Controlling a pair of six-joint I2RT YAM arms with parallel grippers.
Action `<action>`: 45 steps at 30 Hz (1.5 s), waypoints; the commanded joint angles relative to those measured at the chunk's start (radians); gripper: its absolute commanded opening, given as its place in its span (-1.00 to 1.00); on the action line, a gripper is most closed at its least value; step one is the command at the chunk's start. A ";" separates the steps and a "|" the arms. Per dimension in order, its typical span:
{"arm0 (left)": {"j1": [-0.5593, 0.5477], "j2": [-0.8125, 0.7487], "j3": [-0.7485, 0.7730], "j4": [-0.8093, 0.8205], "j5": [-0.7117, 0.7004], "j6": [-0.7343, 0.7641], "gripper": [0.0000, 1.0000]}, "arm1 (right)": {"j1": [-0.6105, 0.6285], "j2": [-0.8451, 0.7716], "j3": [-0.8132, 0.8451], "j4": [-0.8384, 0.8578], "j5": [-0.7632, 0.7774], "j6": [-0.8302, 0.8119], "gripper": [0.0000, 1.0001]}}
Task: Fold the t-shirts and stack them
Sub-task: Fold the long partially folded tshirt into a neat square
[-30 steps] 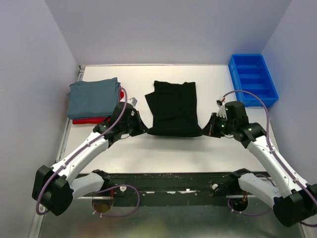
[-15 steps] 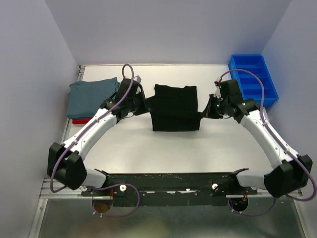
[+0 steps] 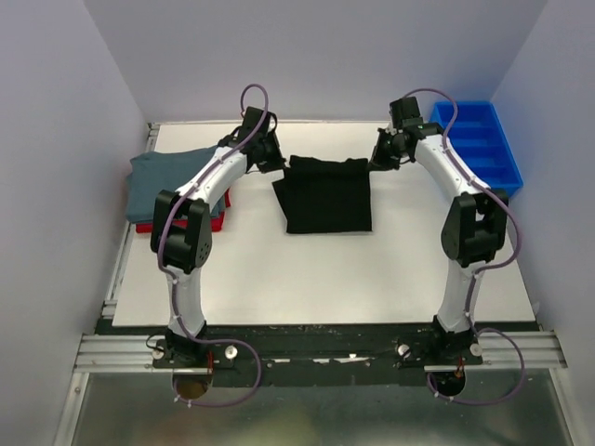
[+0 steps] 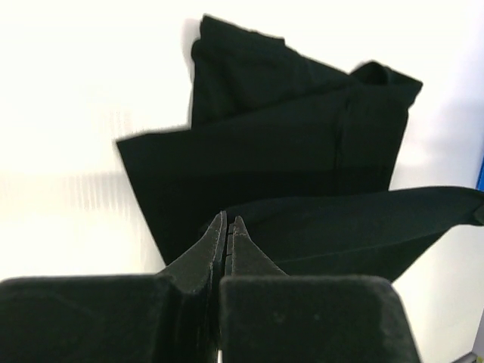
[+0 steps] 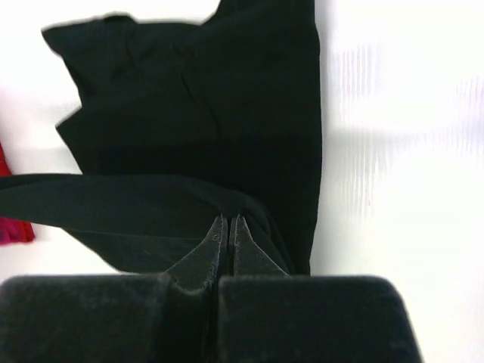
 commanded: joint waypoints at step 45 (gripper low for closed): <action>0.083 0.285 -0.026 0.409 0.253 -0.026 0.09 | -0.083 0.243 -0.067 0.290 -0.257 -0.041 0.07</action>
